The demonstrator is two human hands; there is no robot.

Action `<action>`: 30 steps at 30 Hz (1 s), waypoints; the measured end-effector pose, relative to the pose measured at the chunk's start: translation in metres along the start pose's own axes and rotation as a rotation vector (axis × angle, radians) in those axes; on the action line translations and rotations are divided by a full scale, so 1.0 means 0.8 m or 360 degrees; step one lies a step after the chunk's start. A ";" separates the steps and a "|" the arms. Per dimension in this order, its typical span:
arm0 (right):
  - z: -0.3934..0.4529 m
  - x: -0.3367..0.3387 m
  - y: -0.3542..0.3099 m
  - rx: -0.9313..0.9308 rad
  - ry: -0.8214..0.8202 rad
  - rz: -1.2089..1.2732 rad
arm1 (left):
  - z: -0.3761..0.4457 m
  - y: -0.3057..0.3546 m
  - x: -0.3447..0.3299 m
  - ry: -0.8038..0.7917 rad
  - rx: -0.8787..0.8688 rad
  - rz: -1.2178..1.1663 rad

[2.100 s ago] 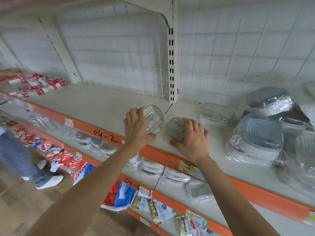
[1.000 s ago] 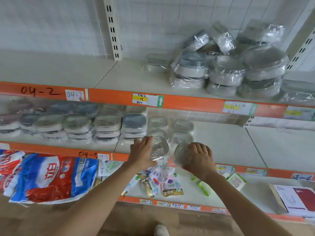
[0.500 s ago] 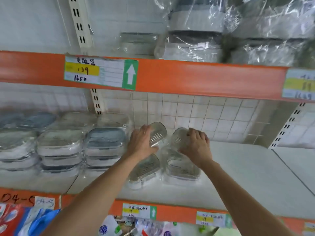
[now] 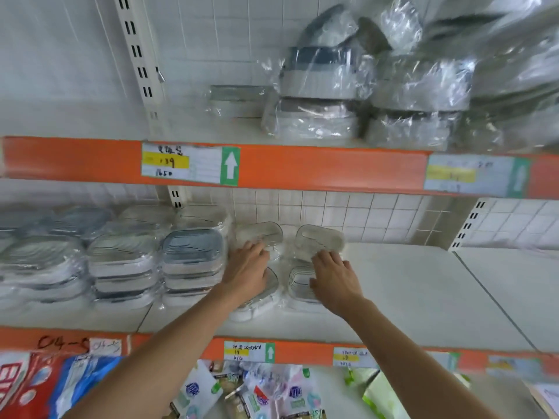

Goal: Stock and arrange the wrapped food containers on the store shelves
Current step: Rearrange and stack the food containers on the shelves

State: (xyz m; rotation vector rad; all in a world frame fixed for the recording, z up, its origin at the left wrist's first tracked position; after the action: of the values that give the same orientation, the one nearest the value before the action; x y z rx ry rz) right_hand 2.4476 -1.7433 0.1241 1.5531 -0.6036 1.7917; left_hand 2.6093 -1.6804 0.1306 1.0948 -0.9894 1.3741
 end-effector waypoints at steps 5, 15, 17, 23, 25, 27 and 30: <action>-0.088 0.083 -0.027 0.0135 -0.0096 0.0092 | -0.060 0.035 0.080 -0.0264 -0.0227 -0.0126; -0.180 0.312 -0.051 0.0219 -0.0011 -0.0045 | -0.145 0.103 0.305 -0.0157 -0.0511 -0.0324; -0.179 0.350 -0.049 0.0200 0.0056 -0.0055 | -0.144 0.104 0.342 -0.0043 -0.0492 -0.0384; -0.149 0.430 -0.036 0.0127 0.0221 -0.0091 | -0.101 0.091 0.422 0.0248 -0.0260 -0.0710; -0.130 0.448 -0.025 0.0100 0.0277 -0.0098 | -0.076 0.087 0.438 0.0376 -0.0224 -0.0771; -0.108 0.461 -0.010 0.0075 0.0322 -0.0112 | -0.049 0.087 0.447 0.0460 -0.0208 -0.0791; -0.071 0.474 0.016 0.0034 0.0385 -0.0126 | 0.000 0.084 0.451 0.0450 -0.0166 -0.0739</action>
State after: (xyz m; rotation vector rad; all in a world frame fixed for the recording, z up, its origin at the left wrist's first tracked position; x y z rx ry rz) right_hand 2.3792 -1.6378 0.4867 1.3278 -0.4024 1.8936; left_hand 2.5389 -1.6021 0.4826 0.9459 -0.5496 1.0472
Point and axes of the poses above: each hand's wrist, its own z-axis towards the middle knuckle, its own x-axis out of the back of the hand, y = z × x, the point moved 4 cm from there along z, towards the middle knuckle, and after that the axes turned 7 degrees about -z, right-handed, at the moved point
